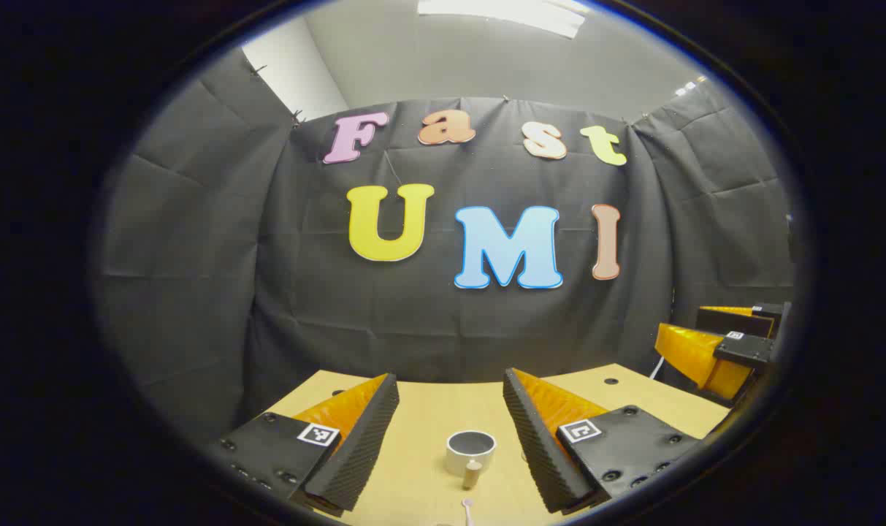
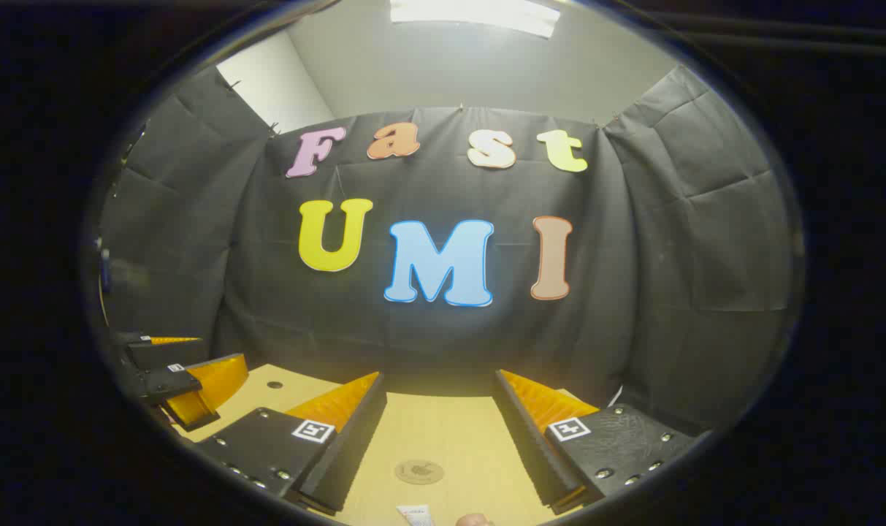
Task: Put the toothbrush and toothpaste on the desktop into the cup, then pick up the cup and place it on the coaster on the desktop.
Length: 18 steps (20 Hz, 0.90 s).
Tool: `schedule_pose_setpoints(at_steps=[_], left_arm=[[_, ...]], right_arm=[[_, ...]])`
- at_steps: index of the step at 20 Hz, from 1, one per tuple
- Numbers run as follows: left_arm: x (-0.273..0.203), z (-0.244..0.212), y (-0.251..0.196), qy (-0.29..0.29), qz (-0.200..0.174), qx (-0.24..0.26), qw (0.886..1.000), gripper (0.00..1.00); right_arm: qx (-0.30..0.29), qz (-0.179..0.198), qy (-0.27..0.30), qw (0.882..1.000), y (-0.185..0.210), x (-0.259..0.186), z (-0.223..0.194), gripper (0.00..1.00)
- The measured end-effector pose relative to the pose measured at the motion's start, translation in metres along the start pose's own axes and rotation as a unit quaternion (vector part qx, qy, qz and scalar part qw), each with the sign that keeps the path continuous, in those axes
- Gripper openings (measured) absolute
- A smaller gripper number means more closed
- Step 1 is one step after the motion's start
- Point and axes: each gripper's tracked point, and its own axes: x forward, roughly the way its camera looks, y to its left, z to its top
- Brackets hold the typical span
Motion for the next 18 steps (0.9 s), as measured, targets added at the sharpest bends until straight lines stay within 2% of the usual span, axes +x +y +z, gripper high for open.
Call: schedule_pose_setpoints(at_steps=[7, 9, 10, 11, 12, 14, 15, 18], left_arm=[[-0.002, -0.002, -0.004, 0.013, 0.002, -0.003, 1.0, 0.93], [0.003, -0.005, -0.01, 0.018, 0.002, 0.014, 1.0, 1.0], [0.005, -0.006, -0.014, 0.015, 0.001, 0.015, 1.0, 0.93], [0.006, -0.005, -0.016, 0.013, 0.0, 0.013, 1.0, 0.93], [0.007, -0.005, -0.019, 0.013, -0.003, 0.012, 1.0, 1.0], [0.009, -0.009, -0.025, 0.019, -0.007, 0.012, 1.0, 0.99], [0.009, -0.011, -0.028, 0.023, -0.01, 0.011, 1.0, 0.93], [0.009, -0.029, -0.039, 0.051, -0.018, 0.004, 0.999, 0.93]], right_arm=[[-0.008, 0.015, 0.011, 1.0, 0.001, 0.0, -0.001, 0.9], [-0.009, 0.02, 0.021, 1.0, 0.001, 0.002, -0.006, 0.9], [-0.009, 0.022, 0.022, 0.999, 0.001, 0.003, -0.006, 0.9], [-0.007, 0.023, 0.023, 0.999, 0.001, 0.004, -0.006, 0.9], [-0.002, 0.023, 0.024, 0.999, -0.001, 0.004, -0.007, 0.9], [0.002, 0.022, 0.026, 0.999, -0.006, 0.003, -0.009, 0.9], [0.002, 0.021, 0.029, 0.999, -0.008, 0.003, -0.01, 0.9], [-0.004, 0.024, 0.055, 0.998, -0.009, 0.004, -0.026, 0.91]])
